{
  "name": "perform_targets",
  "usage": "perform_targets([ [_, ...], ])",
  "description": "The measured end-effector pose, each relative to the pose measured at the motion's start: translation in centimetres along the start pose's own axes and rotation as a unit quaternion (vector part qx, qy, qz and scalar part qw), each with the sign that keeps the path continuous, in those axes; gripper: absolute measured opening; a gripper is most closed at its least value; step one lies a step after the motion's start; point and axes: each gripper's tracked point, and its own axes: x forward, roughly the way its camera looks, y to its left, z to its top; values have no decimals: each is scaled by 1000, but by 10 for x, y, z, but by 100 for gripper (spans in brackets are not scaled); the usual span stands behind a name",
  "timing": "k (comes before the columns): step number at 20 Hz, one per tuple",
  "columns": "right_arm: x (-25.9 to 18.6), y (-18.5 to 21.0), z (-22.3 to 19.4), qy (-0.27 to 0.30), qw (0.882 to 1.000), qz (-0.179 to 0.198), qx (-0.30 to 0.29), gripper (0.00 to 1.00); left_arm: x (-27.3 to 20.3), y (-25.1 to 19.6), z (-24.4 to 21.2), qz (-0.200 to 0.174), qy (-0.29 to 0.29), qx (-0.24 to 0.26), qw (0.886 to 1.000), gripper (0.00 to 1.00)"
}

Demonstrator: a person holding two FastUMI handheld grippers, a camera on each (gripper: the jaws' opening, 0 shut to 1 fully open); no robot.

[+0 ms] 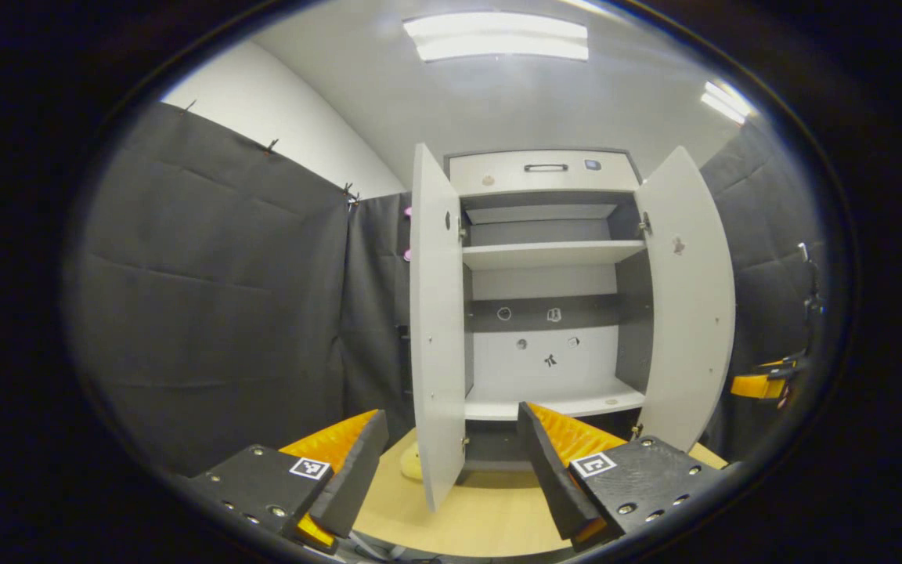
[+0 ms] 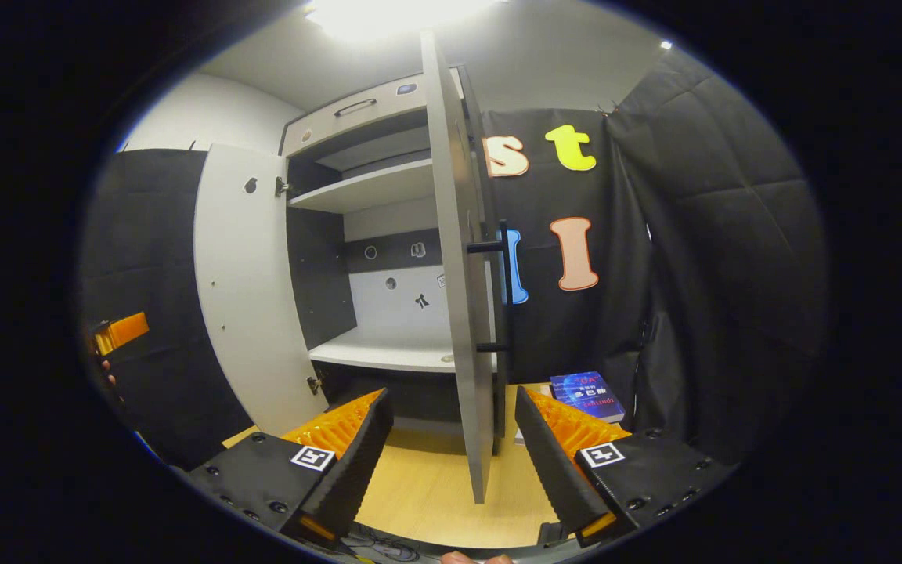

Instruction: Open the right door of the double-door shoe cabinet with the right hand, and open the left door with the left hand.

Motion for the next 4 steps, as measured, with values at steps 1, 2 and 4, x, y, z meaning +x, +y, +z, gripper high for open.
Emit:
perform_targets([
  [1, 4, 0, 1, 0, 1000, -8, -1, 98, 0, 1, 0, 1, 1, -2, 1000, 95],
  [2, 6, 2, 2, -1, 1000, -14, -9, 98, 1, 1, -1, 2, 2, -4, 1000, 95],
  [4, 10, 7, 5, -8, 999, -24, -29, 98, 4, 4, -4, 6, 3, -9, 1000, 95],
])
